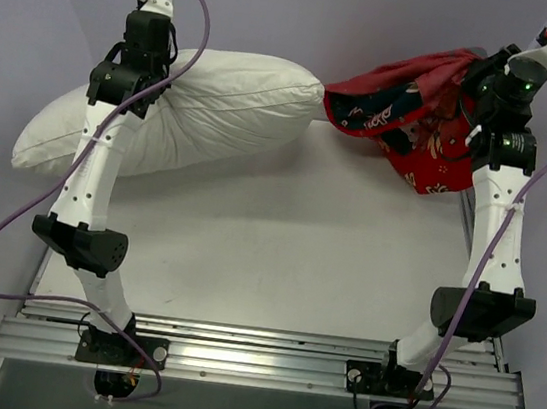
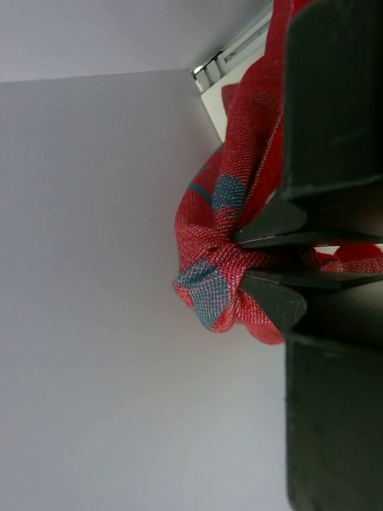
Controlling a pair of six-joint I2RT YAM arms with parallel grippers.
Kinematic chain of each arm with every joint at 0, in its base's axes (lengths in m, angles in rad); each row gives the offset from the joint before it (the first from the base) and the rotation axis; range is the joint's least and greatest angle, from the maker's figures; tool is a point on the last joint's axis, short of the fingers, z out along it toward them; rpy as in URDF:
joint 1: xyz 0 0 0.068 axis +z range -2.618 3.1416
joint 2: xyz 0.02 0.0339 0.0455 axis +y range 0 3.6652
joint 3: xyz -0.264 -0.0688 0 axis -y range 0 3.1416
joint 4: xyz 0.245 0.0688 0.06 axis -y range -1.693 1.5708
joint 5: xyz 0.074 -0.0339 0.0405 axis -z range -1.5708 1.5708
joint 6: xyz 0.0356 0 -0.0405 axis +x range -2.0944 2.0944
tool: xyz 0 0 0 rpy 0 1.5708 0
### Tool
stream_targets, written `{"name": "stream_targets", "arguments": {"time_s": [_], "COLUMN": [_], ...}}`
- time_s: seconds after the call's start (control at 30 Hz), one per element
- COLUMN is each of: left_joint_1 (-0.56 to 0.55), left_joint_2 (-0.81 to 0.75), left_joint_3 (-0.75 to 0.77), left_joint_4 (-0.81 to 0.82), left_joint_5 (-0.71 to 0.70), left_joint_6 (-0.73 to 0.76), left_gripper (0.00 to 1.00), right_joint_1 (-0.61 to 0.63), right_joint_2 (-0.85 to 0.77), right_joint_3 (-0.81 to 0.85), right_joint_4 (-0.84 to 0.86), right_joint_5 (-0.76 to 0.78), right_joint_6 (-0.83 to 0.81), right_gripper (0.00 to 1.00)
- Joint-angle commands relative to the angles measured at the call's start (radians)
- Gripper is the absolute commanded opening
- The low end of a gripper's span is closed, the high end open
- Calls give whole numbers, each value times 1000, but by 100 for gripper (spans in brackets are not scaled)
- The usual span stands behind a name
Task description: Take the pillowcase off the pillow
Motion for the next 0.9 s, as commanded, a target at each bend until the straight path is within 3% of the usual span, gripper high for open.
{"name": "stream_targets", "arguments": {"time_s": [0.0, 0.1, 0.13, 0.23, 0.3, 0.37, 0.4, 0.47, 0.5, 0.57, 0.6, 0.63, 0.7, 0.73, 0.8, 0.87], "left_joint_1": [21, 22, 21, 4, -20, -42, -47, -54, -56, -60, -60, -62, -61, -60, -60, -60], "left_joint_2": [-171, -253, -277, -365, -423, -458, -498, -546, -599, -658, -717, -747, -819, -840, -886, -908], "left_joint_3": [-130, -294, -426, -702, -830, -963, -994, -1051, -1060, -1065, -1064, -1057, -1028, -1015, -981, -958], "left_joint_4": [299, 349, 363, 421, 441, 433, 421, 381, 363, 303, 283, 246, 202, 156, 120, 76], "left_joint_5": [-205, -213, -197, -108, -88, -33, -13, 57, 77, 140, 166, 192, 237, 243, 260, 271], "left_joint_6": [72, 41, -4, -107, -144, -204, -247, -270, -292, -312, -321, -322, -335, -338, -333, -327], "left_gripper": [2, 2, 2, 2, 3, 11, 21, 29, 45, 67, 83, 89, 99, 94, 94, 94], "right_joint_1": [-8, -13, -13, 18, 152, 243, 328, 425, 519, 603, 634, 668, 670, 668, 668, 667], "right_joint_2": [-148, -161, -169, -210, -273, -365, -391, -460, -476, -555, -591, -634, -741, -772, -818, -823], "right_joint_3": [-170, -254, -291, -506, -683, -818, -937, -1004, -1020, -1047, -1064, -1099, -1115, -1111, -1059, -981], "right_joint_4": [314, 227, 207, 157, 82, 83, 97, 43, 2, -133, -158, -191, -227, -253, -326, -400], "right_joint_5": [47, 48, 34, -122, -119, -136, -191, -182, -161, -100, -70, -72, -75, -25, 46, 201], "right_joint_6": [-17, -26, -14, 41, 45, 103, 123, 135, 125, 111, 114, 117, 120, 112, 59, 30], "right_gripper": [0, 0, 0, 0, 0, 0, 6, 27, 34, 45, 54, 59, 74, 79, 91, 95]}}
